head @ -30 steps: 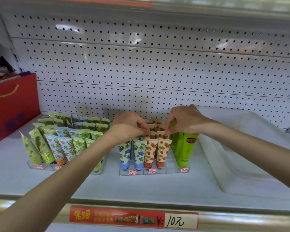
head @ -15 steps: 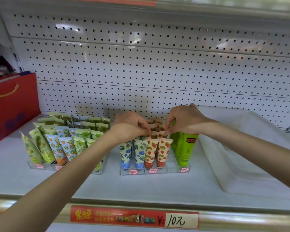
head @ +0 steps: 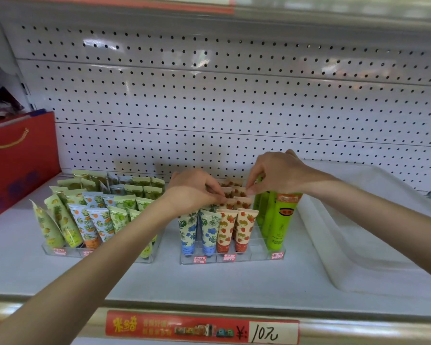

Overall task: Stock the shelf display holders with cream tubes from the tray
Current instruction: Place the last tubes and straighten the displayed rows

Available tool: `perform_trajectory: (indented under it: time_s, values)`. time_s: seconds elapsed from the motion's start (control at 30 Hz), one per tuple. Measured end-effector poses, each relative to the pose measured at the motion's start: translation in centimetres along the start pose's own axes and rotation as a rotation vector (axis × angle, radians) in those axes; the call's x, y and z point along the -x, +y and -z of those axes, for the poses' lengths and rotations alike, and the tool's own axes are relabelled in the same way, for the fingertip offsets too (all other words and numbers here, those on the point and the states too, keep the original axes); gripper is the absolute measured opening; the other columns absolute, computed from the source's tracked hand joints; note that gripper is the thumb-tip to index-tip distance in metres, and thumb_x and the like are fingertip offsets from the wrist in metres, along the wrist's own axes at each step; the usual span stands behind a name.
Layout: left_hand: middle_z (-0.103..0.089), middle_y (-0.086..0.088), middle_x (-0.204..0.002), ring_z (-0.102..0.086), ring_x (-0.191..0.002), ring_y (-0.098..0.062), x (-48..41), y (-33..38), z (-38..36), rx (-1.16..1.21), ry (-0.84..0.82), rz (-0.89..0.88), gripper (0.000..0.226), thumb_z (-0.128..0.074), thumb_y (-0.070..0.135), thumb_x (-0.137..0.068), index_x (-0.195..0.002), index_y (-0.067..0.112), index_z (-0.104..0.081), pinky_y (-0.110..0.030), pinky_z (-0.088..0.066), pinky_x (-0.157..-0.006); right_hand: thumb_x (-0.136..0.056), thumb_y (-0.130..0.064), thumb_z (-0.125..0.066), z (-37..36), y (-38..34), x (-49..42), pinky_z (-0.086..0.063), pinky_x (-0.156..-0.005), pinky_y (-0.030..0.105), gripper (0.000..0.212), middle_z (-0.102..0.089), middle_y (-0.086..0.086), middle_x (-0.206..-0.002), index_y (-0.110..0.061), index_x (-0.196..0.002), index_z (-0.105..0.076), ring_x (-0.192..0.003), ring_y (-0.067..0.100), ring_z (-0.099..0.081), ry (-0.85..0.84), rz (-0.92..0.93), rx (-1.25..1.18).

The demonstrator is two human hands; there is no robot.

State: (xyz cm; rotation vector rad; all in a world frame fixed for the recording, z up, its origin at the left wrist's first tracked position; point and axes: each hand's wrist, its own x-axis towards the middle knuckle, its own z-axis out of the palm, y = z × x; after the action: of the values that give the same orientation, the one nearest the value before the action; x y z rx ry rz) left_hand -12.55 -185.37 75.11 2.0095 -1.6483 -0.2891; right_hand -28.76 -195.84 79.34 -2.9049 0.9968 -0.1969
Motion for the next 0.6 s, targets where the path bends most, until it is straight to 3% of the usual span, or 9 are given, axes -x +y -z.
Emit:
perform_trajectory:
  time_s: [0.17, 0.23, 0.33, 0.47, 0.6]
  values:
    - [-0.055, 0.023, -0.076, -0.052, -0.083, -0.006, -1.4, -0.5, 1.4, -0.078, 0.133, -0.049, 0.017, -0.067, 0.048, -0.079, -0.086, 0.033, -0.071, -0.035, -0.031, -0.101, -0.076, -0.047, -0.071, 2.0, 0.8, -1.9, -0.021, -0.091, 0.032, 0.019, -0.052, -0.009, -0.085, -0.032, -0.086, -0.072, -0.083, 0.007, -0.048, 0.041, -0.004, -0.102]
    - [-0.055, 0.020, -0.077, -0.050, -0.082, -0.007, -2.3, -0.6, 2.1, -0.110, 0.164, -0.064, 0.017, -0.067, 0.046, -0.079, -0.086, 0.031, -0.071, -0.030, -0.023, -0.092, -0.076, -0.046, -0.071, 2.2, 0.9, -3.0, -0.022, -0.092, 0.032, 0.020, -0.054, -0.010, -0.086, -0.030, -0.089, -0.073, -0.083, 0.006, -0.049, 0.031, 0.008, -0.096]
    - [-0.058, 0.015, -0.082, -0.050, -0.084, -0.007, -3.7, -0.8, 2.4, -0.165, 0.135, -0.075, 0.017, -0.068, 0.044, -0.079, -0.088, 0.030, -0.072, -0.032, -0.020, -0.089, -0.077, -0.046, -0.071, 1.7, 0.8, -4.6, -0.024, -0.090, 0.032, 0.021, -0.056, -0.003, -0.095, -0.031, -0.090, -0.072, -0.088, 0.011, -0.050, -0.029, 0.050, -0.036]
    - [-0.058, 0.015, -0.080, -0.052, -0.083, -0.008, -4.9, -1.1, 1.8, -0.211, 0.095, -0.064, 0.020, -0.070, 0.045, -0.078, -0.090, 0.029, -0.072, -0.033, -0.022, -0.089, -0.076, -0.048, -0.071, 1.0, 0.9, -5.8, -0.023, -0.084, 0.030, 0.018, -0.059, -0.002, -0.099, -0.035, -0.088, -0.071, -0.075, 0.003, -0.047, -0.124, 0.090, -0.004]
    - [-0.057, 0.017, -0.081, -0.050, -0.081, -0.004, -5.3, -1.5, 1.4, -0.212, 0.052, -0.081, 0.025, -0.069, 0.051, -0.074, -0.089, 0.031, -0.072, -0.031, -0.021, -0.085, -0.074, -0.049, -0.072, 0.8, 1.4, -6.1, -0.022, -0.080, 0.031, 0.024, -0.053, -0.002, -0.090, -0.033, -0.092, -0.072, -0.083, 0.010, -0.048, -0.181, 0.093, -0.016]
